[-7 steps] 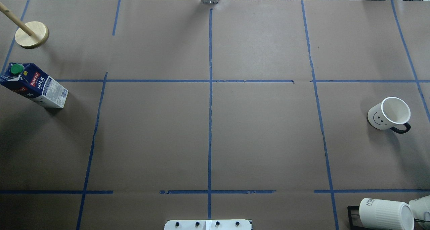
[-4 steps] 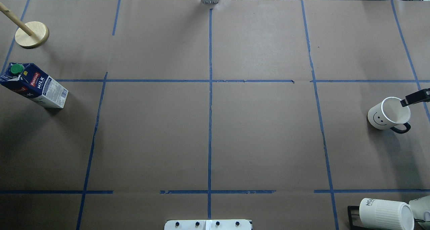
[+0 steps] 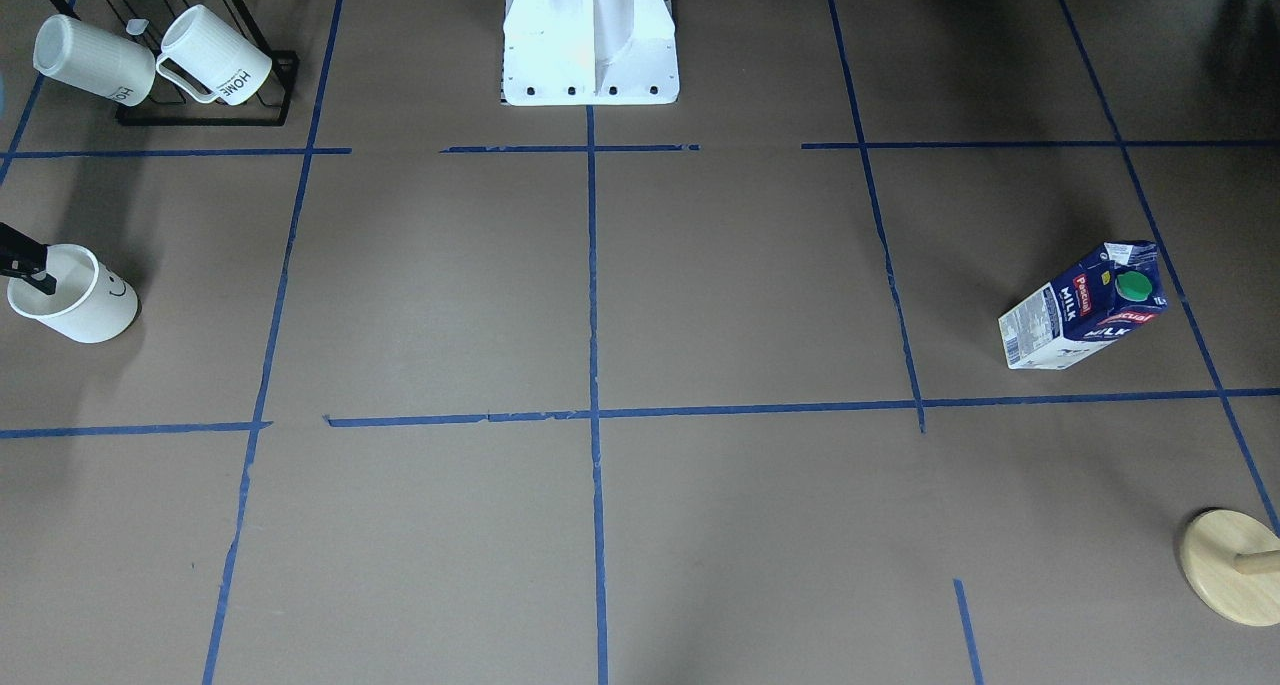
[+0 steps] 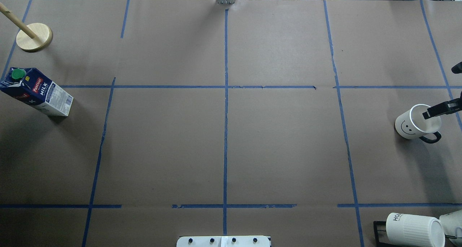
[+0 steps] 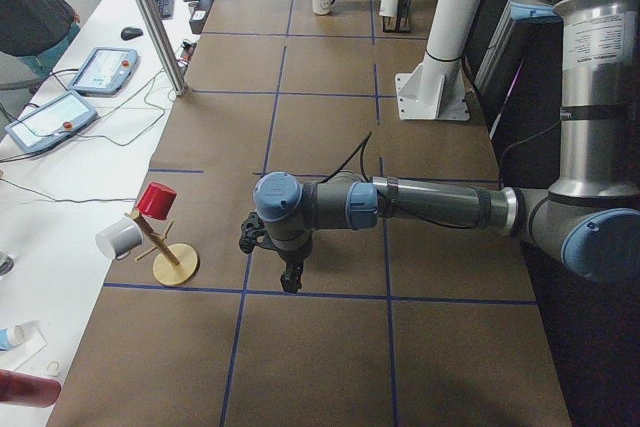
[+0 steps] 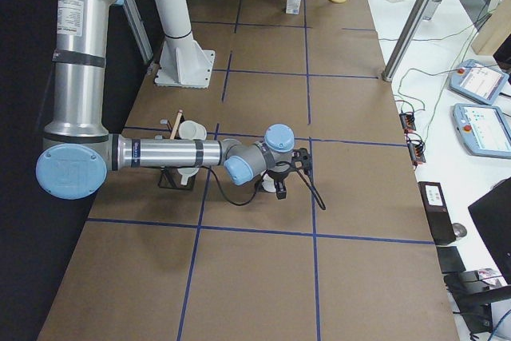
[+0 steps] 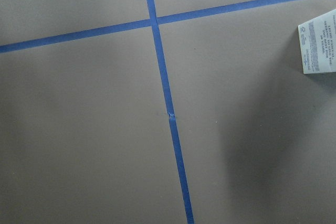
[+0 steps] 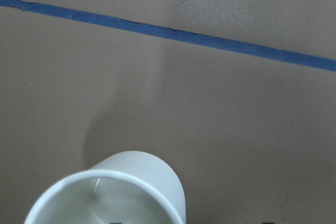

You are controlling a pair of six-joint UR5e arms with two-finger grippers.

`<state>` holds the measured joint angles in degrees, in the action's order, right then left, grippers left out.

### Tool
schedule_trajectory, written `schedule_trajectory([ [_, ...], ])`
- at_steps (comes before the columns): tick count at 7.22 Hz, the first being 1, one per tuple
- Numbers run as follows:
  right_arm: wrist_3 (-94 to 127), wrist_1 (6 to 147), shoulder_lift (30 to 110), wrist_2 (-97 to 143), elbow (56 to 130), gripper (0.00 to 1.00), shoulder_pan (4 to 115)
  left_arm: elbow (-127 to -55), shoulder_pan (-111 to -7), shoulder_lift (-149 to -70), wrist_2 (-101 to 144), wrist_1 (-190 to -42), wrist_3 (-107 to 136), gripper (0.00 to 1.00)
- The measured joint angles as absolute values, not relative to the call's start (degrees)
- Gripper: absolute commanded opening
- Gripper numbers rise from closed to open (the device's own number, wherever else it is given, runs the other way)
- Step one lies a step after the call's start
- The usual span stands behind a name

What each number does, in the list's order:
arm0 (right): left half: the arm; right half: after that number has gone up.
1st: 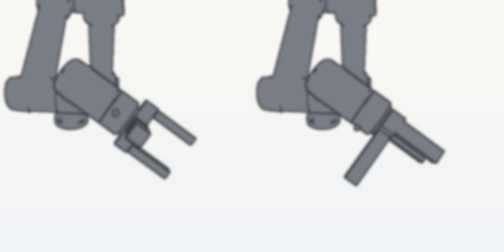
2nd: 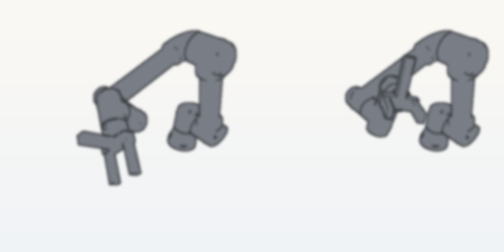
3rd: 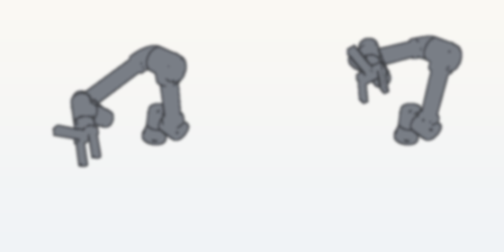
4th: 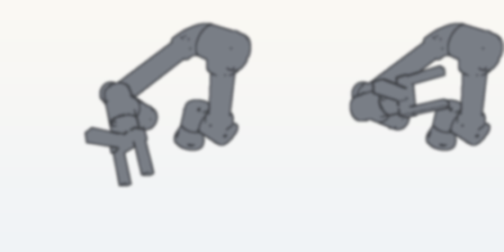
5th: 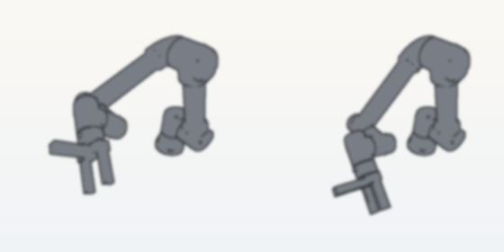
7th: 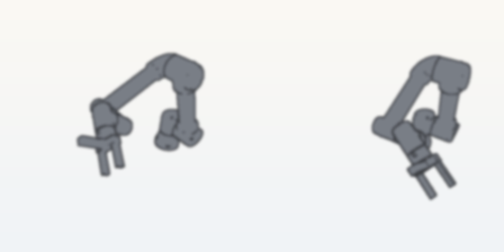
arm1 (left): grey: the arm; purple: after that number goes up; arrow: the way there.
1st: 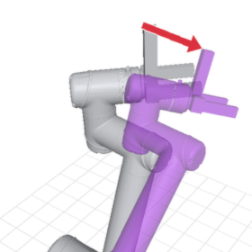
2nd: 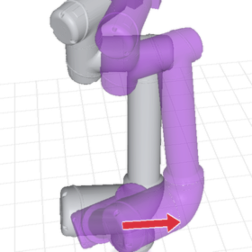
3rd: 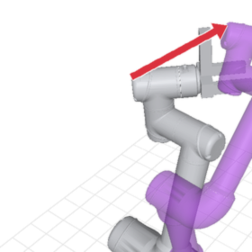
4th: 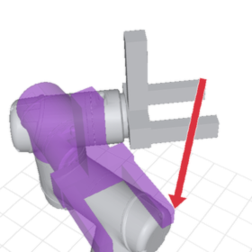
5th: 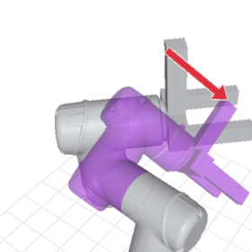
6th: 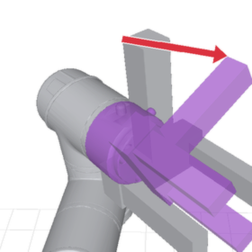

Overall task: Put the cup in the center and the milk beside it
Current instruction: 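Lower the right gripper onto the white mug and grasp its rim, then carry the white mug with the right gripper to the table's center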

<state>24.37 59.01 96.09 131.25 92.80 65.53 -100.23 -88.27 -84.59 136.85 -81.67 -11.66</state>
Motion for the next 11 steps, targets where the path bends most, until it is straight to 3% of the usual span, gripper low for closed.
schedule_trajectory([
  [7,27.7,59.3,95.6,131.9,94.3,0.08,64.3,-100.4,-88.3,-84.6,136.8,-81.4,-11.6,1.00],
  [11,50.1,61.7,83.3,131.6,95.5,0.08,58.1,-100.4,-88.2,-84.5,136.9,-81.5,-11.7,1.00],
])
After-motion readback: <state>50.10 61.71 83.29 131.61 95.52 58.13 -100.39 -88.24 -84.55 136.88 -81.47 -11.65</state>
